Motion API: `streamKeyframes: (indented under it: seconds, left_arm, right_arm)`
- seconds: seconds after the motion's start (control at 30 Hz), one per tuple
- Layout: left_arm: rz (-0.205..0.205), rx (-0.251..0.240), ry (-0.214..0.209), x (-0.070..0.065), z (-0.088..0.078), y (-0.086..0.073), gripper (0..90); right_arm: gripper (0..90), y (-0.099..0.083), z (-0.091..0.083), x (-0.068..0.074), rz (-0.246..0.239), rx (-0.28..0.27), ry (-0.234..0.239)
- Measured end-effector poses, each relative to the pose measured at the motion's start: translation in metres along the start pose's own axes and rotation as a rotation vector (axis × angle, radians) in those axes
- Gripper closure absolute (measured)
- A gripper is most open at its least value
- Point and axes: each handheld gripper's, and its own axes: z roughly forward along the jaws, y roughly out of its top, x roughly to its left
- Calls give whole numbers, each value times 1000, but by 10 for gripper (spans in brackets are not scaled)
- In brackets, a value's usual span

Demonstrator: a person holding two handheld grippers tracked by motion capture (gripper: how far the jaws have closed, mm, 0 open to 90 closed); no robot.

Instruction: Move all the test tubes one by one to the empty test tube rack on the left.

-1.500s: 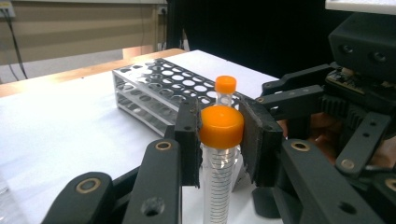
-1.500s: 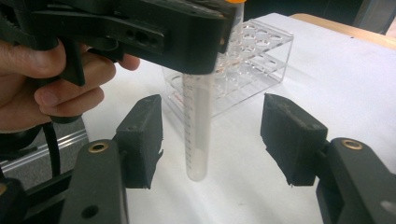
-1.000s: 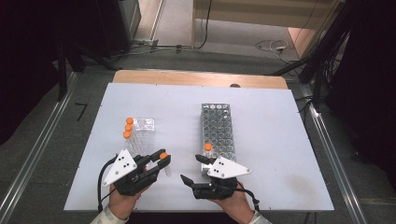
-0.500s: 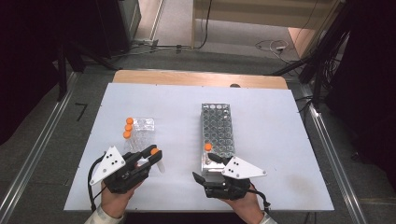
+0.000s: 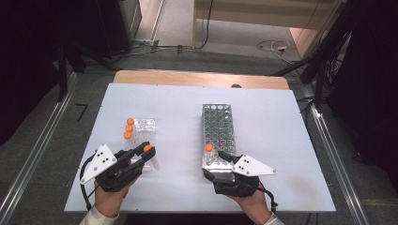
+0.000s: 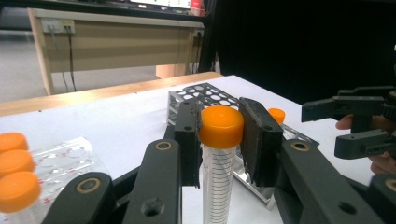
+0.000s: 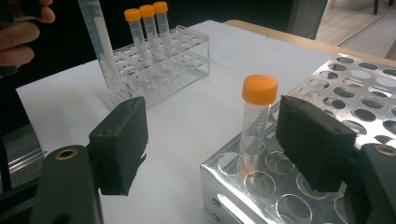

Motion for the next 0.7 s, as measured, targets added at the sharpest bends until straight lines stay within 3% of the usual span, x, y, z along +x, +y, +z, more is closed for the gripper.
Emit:
streamKeyframes:
  seconds: [0.7]
  left_arm:
    - [-31, -46, 116, 30, -17, 10, 697]
  right_arm:
    - [243, -2, 2, -3, 11, 9, -7]
